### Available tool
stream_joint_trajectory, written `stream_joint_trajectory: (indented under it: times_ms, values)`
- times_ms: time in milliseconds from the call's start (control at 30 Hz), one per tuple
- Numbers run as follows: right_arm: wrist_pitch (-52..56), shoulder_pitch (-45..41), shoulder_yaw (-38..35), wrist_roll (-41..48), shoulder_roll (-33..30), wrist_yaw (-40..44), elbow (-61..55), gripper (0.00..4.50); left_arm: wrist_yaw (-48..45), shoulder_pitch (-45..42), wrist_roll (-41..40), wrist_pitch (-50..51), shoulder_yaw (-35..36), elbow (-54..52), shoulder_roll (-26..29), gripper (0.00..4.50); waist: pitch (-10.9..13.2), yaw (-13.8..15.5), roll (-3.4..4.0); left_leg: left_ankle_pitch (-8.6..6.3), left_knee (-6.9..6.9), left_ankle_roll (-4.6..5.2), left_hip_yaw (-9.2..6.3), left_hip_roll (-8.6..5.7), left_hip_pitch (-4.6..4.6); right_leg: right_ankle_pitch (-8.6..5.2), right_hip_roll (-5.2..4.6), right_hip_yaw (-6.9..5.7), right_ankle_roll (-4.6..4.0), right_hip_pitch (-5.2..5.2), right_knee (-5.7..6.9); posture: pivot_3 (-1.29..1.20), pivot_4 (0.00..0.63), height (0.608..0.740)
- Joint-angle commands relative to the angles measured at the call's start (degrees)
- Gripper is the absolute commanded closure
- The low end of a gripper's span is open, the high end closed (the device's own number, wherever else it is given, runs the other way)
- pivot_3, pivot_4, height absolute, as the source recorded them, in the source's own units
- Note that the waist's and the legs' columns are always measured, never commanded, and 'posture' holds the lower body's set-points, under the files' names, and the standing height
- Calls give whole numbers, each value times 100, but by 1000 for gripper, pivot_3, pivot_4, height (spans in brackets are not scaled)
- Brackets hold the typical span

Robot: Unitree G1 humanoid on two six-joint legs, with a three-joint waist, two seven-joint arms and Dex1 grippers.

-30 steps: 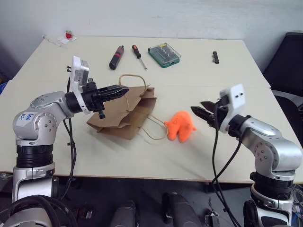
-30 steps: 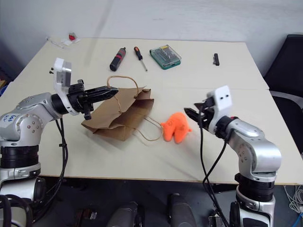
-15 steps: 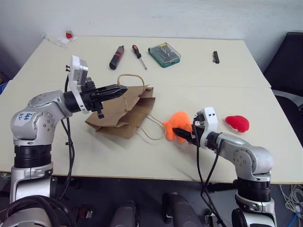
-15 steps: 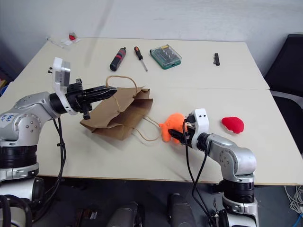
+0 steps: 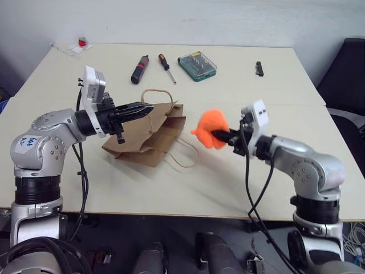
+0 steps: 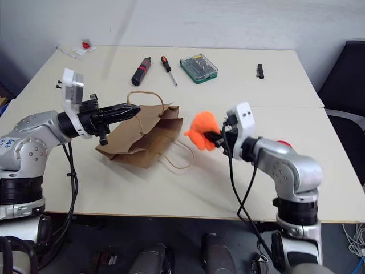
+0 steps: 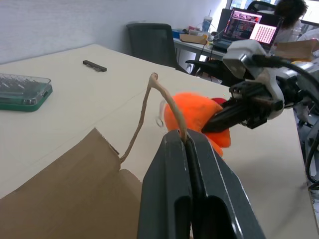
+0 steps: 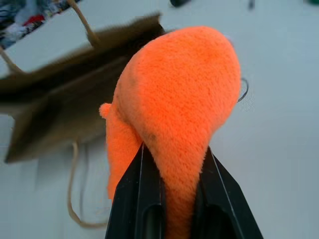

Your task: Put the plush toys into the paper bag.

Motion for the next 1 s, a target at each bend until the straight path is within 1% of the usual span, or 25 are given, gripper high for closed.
stream_joint_trajectory:
  times_ms: [33, 167, 267, 367, 467, 567, 633, 733, 867, 1000]
  values:
    - [-296, -171, 567, -122, 129, 136, 252, 4357, -31, -52, -24, -140, 37, -140, 6, 4500, 0, 8, 0, 0, 0, 0, 0, 0, -2, 0, 0, -1, 0, 0, 2, 0, 150, 740]
    - [-557, -649, 1038, -309, 582, 44, 857, 4357, -29, -108, -3, -180, -13, -104, -57, 4500, 0, 9, 0, -1, 0, 5, 0, -1, -11, 1, -2, -2, 1, 0, 0, 0, 150, 740]
    - [-927, -1218, 1819, -733, 955, 253, 1533, 4357, -73, -164, 1, -205, -62, -99, -89, 4500, 0, -19, 0, 1, 0, 5, 0, -2, -11, 1, -2, -2, 2, -5, 4, 0, 150, 740]
    - [-1399, -1501, 2401, -1170, 969, 550, 1909, 4357, -90, -180, 10, -220, -88, -94, -97, 4500, 0, -31, 1, 2, -2, 2, -1, -2, -10, 1, -1, -4, 1, -7, 6, 0, 150, 740]
    - [-1668, -1705, 2598, -1343, 1123, 723, 2319, 4357, -69, -197, -6, -225, -100, -101, -113, 4500, 0, -20, 0, 1, -1, 4, -1, -2, -13, 1, -3, -4, 1, -6, 1, 0, 150, 740]
    - [-2117, -1891, 2889, -1724, 1208, 905, 2817, 4357, -50, -202, -31, -210, -107, -145, -134, 4500, 0, -17, 0, 1, 1, 5, -1, -4, -15, 1, -4, -5, 2, -6, 1, 0, 150, 740]
    - [-2287, -1965, 2920, -1833, 1284, 985, 3038, 4357, -42, -210, -50, -190, -109, -173, -144, 4500, 0, -19, 0, 1, 1, 4, -1, -4, -15, 1, -4, -6, 2, -6, 2, 0, 150, 740]
    - [-2416, -2136, 2771, -1820, 1523, 1123, 3403, 4357, -49, -202, -96, -142, -129, -249, -165, 4500, 0, -28, 0, 2, 1, 4, -2, -4, -15, 1, -4, -6, 2, -7, 3, 0, 150, 740]
    - [-2257, -2314, 2138, -1380, 2084, 1180, 4018, 4357, -69, -214, -150, -102, -218, -307, -285, 4500, 0, -89, 0, 2, 0, 2, -2, -3, -13, 1, -3, -6, 2, -7, 6, 0, 150, 740]
    - [-2350, -2376, 1630, -1320, 2491, 850, 4684, 4357, -64, -235, -198, -81, -269, -375, -389, 4500, 0, -129, 0, 3, 0, 1, -3, -3, -14, 1, -4, -7, 2, -6, 7, 0, 150, 740]
